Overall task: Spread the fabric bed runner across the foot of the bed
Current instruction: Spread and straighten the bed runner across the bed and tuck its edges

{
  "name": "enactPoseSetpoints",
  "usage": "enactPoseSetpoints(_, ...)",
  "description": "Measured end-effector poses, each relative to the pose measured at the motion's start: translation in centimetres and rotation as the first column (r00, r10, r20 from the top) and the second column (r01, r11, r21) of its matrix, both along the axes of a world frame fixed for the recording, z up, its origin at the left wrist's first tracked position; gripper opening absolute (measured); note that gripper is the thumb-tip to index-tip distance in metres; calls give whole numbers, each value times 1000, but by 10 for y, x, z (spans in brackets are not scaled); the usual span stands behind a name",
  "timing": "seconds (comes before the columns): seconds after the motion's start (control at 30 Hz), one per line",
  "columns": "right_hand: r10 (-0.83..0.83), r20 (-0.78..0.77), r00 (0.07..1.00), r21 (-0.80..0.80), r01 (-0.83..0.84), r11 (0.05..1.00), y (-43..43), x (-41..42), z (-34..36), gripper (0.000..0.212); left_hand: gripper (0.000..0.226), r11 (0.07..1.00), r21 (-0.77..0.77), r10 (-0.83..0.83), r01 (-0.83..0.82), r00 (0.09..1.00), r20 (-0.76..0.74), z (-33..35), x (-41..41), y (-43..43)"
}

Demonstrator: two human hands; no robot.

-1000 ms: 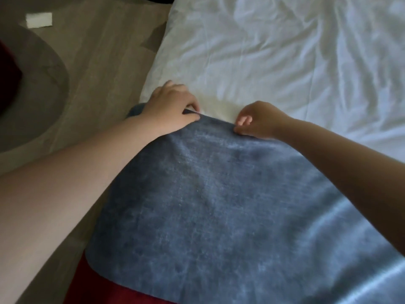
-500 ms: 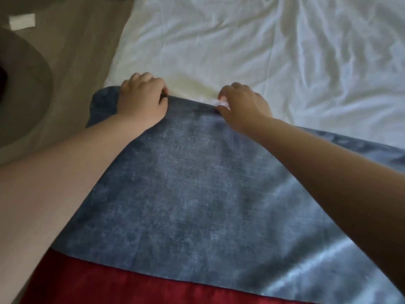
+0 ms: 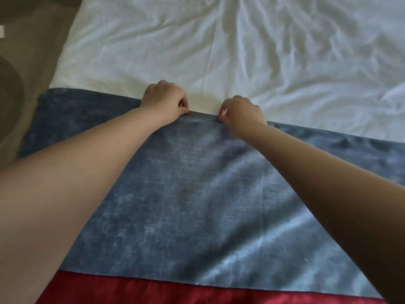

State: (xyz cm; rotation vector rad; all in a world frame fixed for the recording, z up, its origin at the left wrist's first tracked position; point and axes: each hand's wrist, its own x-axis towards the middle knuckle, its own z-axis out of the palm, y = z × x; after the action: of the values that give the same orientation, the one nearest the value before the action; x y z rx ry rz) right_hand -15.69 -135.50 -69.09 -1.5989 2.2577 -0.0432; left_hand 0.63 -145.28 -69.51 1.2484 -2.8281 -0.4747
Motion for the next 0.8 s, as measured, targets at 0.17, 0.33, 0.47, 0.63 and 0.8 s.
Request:
enactPoseSetpoints(0.17,50,-77,996,-49,-53,997,-1,-6,-18,19,13,996,-87,4,5,994,106,-6,-16,1)
enactPoseSetpoints(0.33,26,-10,1000,-106,-27,994,9,-25,-25,24,17,990,-85,114,-109,992,59,-12,-30,-1)
enactPoseSetpoints(0.47,52,15,999,21,-53,998,23,-69,-16,27,20,997,81,-21,17,999,48,-15,-42,2)
enactPoseSetpoints(0.63,107,99,989,104,-118,988,30,-95,-13,19,14,997,62,-57,46,978,200,-15,-53,-2)
enactPoseSetpoints(0.8,39,-21,999,33,-38,999,25,-88,-28,25,18,995,-86,62,-48,983,173,-21,-64,13)
